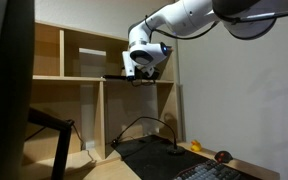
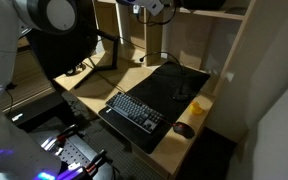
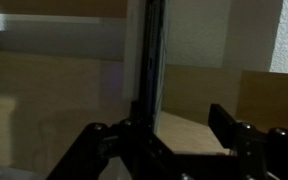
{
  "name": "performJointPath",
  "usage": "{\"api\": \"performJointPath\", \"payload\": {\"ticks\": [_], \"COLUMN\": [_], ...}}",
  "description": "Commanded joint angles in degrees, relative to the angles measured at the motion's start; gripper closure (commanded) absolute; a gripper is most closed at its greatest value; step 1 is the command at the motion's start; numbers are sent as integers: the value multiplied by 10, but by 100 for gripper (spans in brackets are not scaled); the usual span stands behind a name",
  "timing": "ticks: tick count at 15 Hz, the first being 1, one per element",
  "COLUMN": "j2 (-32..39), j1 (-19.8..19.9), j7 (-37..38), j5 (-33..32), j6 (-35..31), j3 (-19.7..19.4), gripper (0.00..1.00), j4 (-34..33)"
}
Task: Remove the black tablet from the top shelf and put it on the desk
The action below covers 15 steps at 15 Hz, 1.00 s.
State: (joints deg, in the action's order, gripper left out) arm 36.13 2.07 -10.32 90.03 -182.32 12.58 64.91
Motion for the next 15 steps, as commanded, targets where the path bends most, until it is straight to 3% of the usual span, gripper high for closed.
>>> {"api": "performJointPath", "payload": {"ticks": [1, 6, 7, 10, 15], "j2": [-31, -46, -44, -39, -23], "j1": [9, 5, 4, -1, -4], "j7": [-7, 2, 2, -3, -82], "j5": [-1, -6, -7, -3, 40], "j6": [15, 19, 20, 4, -66], "j3": [1, 4, 4, 4, 4], "gripper": [58, 95, 98, 96, 96], "j4": [40, 104, 112, 99, 20]}}
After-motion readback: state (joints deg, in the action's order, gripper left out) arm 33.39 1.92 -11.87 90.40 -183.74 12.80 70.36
